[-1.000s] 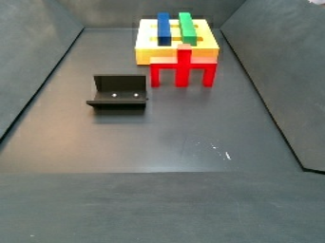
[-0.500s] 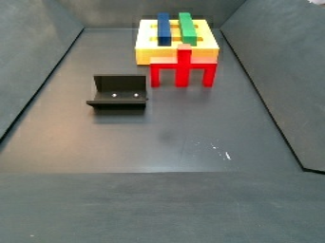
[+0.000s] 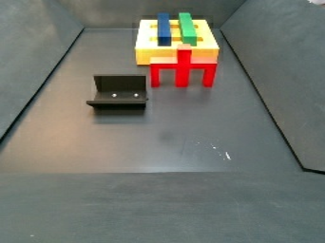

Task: Pick up the purple object. Move up. Move to above the board. Insert the purple object.
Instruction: Move to above the board, then insert the purple object.

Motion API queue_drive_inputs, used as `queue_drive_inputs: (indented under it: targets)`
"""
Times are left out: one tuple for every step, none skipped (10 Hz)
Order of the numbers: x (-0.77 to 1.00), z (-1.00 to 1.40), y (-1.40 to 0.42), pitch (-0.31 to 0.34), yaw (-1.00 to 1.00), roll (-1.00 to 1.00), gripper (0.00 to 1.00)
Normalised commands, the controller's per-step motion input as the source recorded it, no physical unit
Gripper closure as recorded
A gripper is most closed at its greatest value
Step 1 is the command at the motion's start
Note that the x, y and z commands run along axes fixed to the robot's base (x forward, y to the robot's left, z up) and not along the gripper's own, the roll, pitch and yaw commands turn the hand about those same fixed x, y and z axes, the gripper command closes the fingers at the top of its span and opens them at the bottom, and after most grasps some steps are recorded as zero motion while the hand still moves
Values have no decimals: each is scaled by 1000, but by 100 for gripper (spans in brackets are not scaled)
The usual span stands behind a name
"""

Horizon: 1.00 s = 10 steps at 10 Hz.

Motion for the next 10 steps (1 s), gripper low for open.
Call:
queue_drive_inputs:
  targets:
    - [71, 19, -36, 141, 1000, 65, 100]
    - [72, 22, -34, 175, 1000, 82, 100]
    - [73, 25, -34, 212, 1000, 100, 100]
    - [77, 27, -34, 244, 1000, 116, 100]
    - [89, 32, -38, 226, 593, 113, 100]
    - [92, 27, -37, 205, 415, 109, 100]
    - [0, -34, 0, -19, 0, 0, 100]
    - [0, -377, -111, -227, 0, -156, 100]
    - [0, -509, -311, -240, 6, -163, 100]
    - [0, -511, -329, -196, 103, -186, 100]
